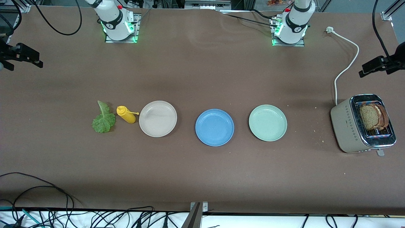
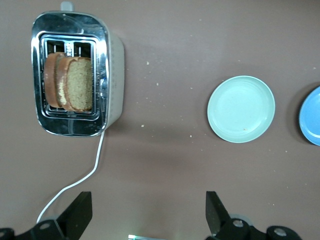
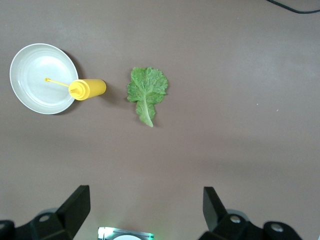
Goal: Make sandwich in blue plate with both arms
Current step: 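Move the left gripper over the toaster toward the bread slices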
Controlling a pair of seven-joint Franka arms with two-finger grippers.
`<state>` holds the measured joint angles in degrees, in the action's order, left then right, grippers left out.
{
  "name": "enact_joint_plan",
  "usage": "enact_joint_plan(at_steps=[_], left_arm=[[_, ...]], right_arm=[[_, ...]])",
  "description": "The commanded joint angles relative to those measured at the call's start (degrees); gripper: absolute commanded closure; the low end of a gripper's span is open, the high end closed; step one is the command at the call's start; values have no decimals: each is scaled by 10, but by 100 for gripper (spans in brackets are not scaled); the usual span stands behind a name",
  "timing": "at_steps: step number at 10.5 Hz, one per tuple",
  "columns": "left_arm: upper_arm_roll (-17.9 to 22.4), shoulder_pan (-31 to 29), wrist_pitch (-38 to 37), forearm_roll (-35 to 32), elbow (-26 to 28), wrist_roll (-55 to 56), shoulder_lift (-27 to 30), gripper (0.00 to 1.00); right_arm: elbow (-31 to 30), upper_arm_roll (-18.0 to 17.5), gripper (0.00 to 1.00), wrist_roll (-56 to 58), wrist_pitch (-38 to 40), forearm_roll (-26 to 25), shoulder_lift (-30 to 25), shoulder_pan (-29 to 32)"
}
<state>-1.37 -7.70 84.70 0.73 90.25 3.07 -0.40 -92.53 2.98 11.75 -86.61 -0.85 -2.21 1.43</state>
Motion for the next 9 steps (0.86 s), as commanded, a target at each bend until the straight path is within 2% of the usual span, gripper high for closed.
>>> enact_joint_plan(at_steps=[1, 2, 6, 8, 9], left_arm=[[-7, -14, 18, -75, -17, -10, -62, 0], [-7, -12, 19, -98, -17, -11, -74, 0], [-5, -18, 19, -101, -18, -11, -115, 0], [-7, -53, 22, -93, -19, -16, -134, 0], [-6, -57, 47, -92, -19, -46, -144, 0]], right_arm=[[13, -3, 0, -1, 12, 1, 3, 4], [13, -3, 0, -1, 12, 1, 3, 4], [13, -3, 0, -1, 12, 1, 3, 4], [13, -3, 0, -1, 12, 1, 3, 4], [12, -3, 0, -1, 12, 1, 3, 4]])
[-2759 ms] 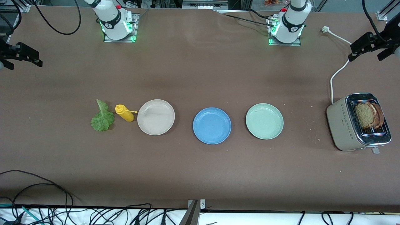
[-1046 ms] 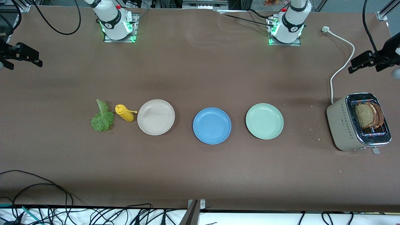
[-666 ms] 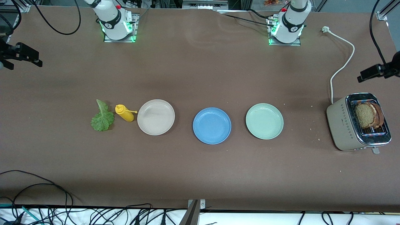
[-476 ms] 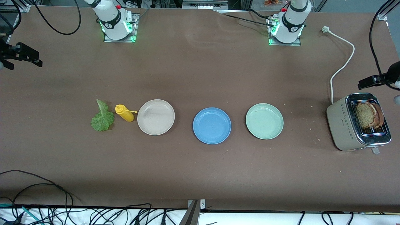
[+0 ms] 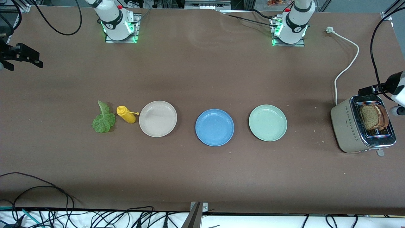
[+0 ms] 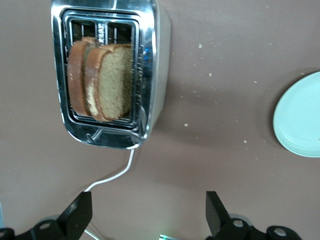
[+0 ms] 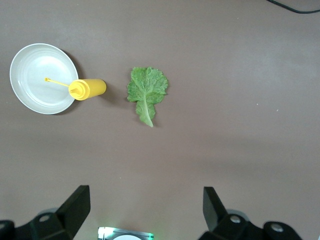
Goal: Make sandwich in blue plate with both arms
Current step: 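Move the left gripper over the toaster toward the bread slices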
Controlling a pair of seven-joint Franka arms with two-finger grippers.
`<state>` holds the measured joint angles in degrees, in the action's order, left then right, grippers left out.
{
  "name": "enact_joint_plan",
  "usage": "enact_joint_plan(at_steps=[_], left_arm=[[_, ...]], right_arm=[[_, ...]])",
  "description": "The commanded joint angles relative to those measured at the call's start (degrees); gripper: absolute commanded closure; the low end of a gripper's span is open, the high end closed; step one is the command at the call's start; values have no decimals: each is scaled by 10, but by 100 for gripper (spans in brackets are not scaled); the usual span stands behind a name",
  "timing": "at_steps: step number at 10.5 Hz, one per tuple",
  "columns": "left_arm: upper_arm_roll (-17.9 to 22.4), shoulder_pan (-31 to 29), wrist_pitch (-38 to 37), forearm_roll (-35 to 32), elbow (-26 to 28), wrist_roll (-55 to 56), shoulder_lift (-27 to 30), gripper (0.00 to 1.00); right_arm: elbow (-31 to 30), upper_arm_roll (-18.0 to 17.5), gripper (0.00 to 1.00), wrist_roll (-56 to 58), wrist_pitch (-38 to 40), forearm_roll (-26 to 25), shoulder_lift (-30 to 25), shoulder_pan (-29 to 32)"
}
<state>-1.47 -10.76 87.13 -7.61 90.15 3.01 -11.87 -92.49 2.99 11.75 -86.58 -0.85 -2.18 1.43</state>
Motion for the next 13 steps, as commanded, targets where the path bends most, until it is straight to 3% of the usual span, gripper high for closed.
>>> enact_joint_plan(at_steps=[1, 6, 13], left_arm=[[-6, -42, 58, -7, -17, -69, -49, 0], [-6, -50, 116, 4, -16, -82, -109, 0], [-5, -66, 121, -2, -17, -115, -118, 0]], right_arm=[[13, -4, 0, -1, 11, 1, 2, 4], [13, -4, 0, -1, 11, 1, 2, 4], [13, -4, 0, -1, 11, 1, 2, 4]])
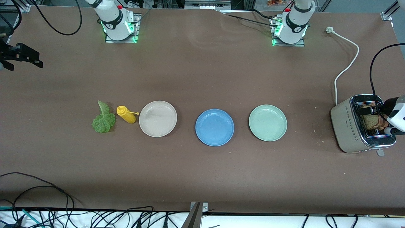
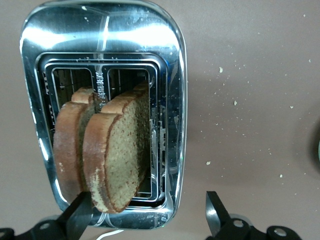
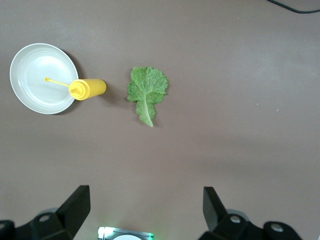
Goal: Make sandwich in blue plate with both arms
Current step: 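Grasp a bread slice with the left gripper and lift it out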
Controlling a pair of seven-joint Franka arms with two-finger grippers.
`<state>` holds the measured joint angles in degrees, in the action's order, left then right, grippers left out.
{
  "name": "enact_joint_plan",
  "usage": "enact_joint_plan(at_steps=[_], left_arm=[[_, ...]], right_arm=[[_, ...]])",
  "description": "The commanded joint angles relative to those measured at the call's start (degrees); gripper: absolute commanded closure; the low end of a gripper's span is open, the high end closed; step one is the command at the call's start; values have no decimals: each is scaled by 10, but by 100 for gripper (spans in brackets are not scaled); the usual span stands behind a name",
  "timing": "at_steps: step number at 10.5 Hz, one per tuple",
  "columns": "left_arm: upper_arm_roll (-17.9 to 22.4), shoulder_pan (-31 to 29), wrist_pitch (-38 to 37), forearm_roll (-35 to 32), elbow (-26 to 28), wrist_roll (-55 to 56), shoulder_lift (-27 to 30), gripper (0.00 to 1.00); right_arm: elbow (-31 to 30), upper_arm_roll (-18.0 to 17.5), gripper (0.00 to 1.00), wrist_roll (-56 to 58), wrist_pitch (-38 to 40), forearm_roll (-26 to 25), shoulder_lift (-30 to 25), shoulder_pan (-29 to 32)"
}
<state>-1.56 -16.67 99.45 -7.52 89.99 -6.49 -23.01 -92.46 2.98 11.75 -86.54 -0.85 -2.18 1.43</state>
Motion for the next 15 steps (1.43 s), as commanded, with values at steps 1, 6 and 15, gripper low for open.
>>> enact_joint_plan(at_steps=[1, 6, 15], left_arm=[[-4, -7, -2, -3, -15, -21, -7, 0], [-4, -29, 34, 3, -15, -51, -40, 0], [-10, -23, 34, 0, -15, -45, -39, 99]], right_arm=[[12, -3, 0, -1, 11, 1, 2, 4], [11, -3, 0, -1, 11, 1, 2, 4], [11, -3, 0, -1, 12, 1, 2, 3]])
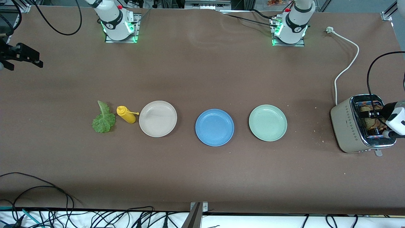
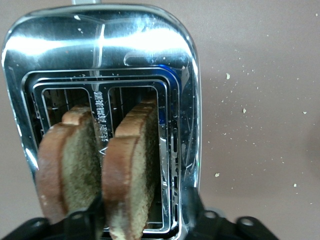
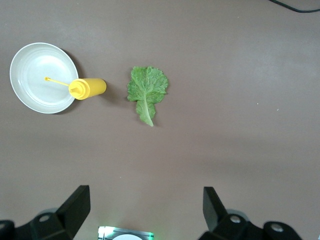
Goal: Make sandwich in blue plate with both arms
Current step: 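Grasp a bread slice with the left gripper and lift it out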
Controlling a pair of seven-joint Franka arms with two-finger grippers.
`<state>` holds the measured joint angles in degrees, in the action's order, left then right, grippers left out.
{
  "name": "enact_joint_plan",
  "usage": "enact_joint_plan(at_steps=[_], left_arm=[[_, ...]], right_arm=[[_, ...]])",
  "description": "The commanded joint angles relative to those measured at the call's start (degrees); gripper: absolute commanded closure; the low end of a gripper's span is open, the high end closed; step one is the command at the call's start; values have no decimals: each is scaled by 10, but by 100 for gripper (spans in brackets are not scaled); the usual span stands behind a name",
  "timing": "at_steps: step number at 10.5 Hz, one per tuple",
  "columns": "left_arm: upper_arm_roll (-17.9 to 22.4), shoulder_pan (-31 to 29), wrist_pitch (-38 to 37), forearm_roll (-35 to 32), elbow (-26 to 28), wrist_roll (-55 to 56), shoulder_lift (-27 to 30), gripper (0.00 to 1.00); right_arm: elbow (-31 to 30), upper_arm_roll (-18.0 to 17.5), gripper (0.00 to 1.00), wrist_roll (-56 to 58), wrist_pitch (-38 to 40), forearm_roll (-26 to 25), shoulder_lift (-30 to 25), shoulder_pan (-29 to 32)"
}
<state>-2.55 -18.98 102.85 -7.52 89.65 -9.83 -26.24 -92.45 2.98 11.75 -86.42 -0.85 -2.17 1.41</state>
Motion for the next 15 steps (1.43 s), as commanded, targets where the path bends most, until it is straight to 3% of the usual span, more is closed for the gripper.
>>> enact_joint_plan(at_steps=[1, 5, 10, 13, 15], left_arm=[[0, 0, 0, 0, -11, -12, -7, 100], [0, -2, -6, 1, -12, -11, 7, 100], [-6, -2, -112, 5, -16, -12, 104, 100], [-22, -1, -199, 5, -96, -12, 111, 100], [-34, 5, -201, 6, -101, -12, 110, 100]], right_arm=[[11, -3, 0, -1, 10, 1, 2, 3], [11, -3, 0, -1, 11, 1, 2, 3], [11, -3, 0, -1, 11, 1, 2, 3], [11, -3, 0, -1, 11, 1, 2, 3], [11, -3, 0, -1, 11, 1, 2, 3]])
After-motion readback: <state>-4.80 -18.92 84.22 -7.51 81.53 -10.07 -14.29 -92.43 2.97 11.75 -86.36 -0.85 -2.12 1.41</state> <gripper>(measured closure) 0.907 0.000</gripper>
